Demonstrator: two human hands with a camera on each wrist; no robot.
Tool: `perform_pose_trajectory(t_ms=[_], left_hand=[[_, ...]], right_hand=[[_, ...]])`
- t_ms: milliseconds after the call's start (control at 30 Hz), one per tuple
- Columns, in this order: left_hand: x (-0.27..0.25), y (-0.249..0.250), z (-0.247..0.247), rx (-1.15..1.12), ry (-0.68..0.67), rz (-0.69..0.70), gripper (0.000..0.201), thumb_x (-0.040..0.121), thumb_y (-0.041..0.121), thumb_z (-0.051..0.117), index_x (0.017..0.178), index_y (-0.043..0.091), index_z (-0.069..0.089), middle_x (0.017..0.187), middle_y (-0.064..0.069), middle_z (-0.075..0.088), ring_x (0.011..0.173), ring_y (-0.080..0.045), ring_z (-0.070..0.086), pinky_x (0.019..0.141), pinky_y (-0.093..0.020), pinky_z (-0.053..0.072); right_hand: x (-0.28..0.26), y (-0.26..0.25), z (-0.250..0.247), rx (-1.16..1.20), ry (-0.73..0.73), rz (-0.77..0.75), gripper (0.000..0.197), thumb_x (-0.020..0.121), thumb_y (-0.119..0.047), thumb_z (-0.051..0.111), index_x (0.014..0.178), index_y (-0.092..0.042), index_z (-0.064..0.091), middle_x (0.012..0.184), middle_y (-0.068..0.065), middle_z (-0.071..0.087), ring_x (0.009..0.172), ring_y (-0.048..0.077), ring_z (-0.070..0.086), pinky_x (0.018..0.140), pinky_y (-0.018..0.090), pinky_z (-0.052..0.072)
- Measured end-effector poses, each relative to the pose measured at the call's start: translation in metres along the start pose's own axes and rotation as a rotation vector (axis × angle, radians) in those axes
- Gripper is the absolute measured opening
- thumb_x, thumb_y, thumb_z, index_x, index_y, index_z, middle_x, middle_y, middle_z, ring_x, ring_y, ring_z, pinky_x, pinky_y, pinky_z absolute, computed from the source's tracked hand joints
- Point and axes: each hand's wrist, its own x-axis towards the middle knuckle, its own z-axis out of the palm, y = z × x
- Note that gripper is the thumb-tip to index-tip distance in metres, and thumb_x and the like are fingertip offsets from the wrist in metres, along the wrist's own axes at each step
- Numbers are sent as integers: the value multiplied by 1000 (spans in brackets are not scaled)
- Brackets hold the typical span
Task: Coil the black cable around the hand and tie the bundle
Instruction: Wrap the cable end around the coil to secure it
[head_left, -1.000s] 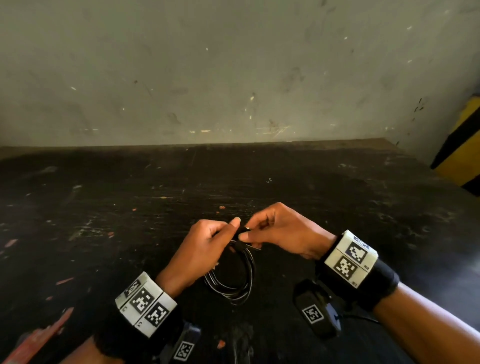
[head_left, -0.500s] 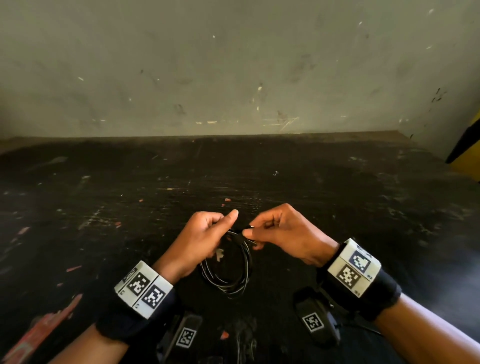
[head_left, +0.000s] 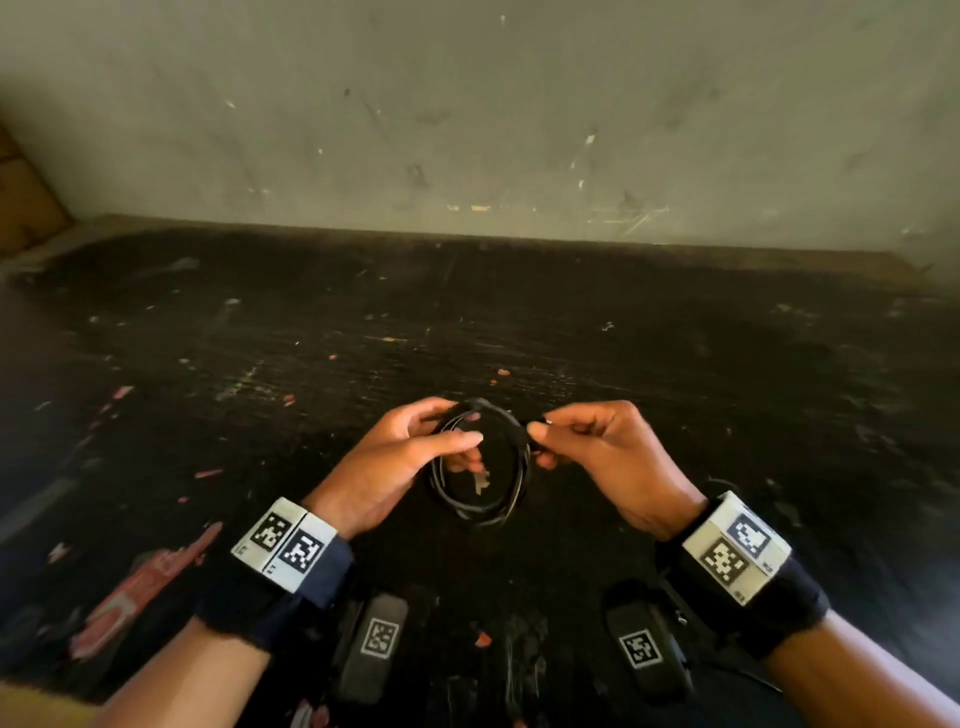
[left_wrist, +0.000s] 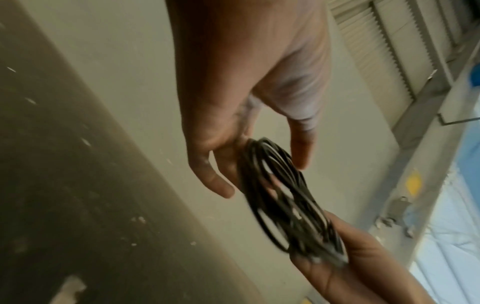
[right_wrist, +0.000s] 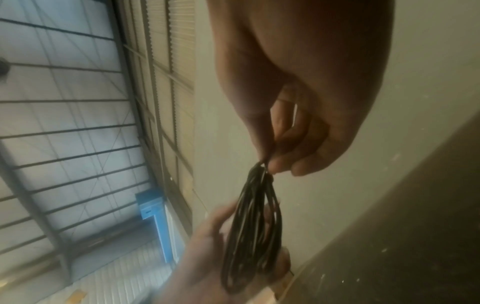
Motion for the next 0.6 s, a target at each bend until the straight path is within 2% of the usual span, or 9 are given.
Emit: perform_pose_trajectory(t_ms=[100,167,200,267,333,400,500,600], left_hand=[[-9,-12,-5,-155,112,-98,22,78,8,64,99,3,66,72,-9,69,74,-19,68,73,-29,56],[-16,-22,-5,-424,185,-176,14,76,11,63,87,3,66,64,-7,65,65,-19,68,75,-35,56],[-18,-24,-6,-556,231,-193,8,79,11,61,81,4,66,58,-5,62,58,-17,66,72,-36,57],[-22,-30,-14,-682,343,-200,13,85,9,54,74,6,60,47,1,49,42,-10,52,55,-28,55],[-28,-35,-23,-613,454,-203,14,86,7,49,72,10,51,41,6,36,32,-6,35,39,-21,40],[-37,-42,-35,-428,579,-214,17,84,5,47,69,12,47,37,9,33,28,-4,28,33,-19,28],[-59,-53,-63,-214,713,-239,17,81,6,44,65,11,47,41,6,30,27,-4,25,32,-16,20],[-89,-67,-102,-265,763,-209,24,86,17,37,71,8,55,39,7,30,27,-5,22,32,-15,17]], right_hand=[[4,5,4,125,24,56,9,84,-6,64,85,-6,73,74,2,72,67,10,65,65,20,56],[5,11,12,146,-4,129,10,84,-5,64,85,-8,73,77,4,73,68,11,67,67,21,58],[5,14,17,146,-23,168,9,84,-4,63,86,-7,72,78,6,73,67,11,68,66,21,58],[8,23,29,116,-98,255,10,84,-4,63,91,-3,69,81,10,73,66,11,70,66,20,58],[12,32,42,36,-211,328,10,84,-5,64,92,-4,69,83,12,73,68,12,71,66,20,58],[14,42,59,-72,-339,337,9,84,-5,65,92,-3,69,78,9,72,65,9,69,64,18,56],[19,58,91,-216,-506,270,6,84,-5,66,88,-3,70,72,1,70,63,5,66,63,16,53],[29,76,124,-330,-588,207,9,83,-3,65,90,1,71,71,2,69,62,5,63,60,16,49]])
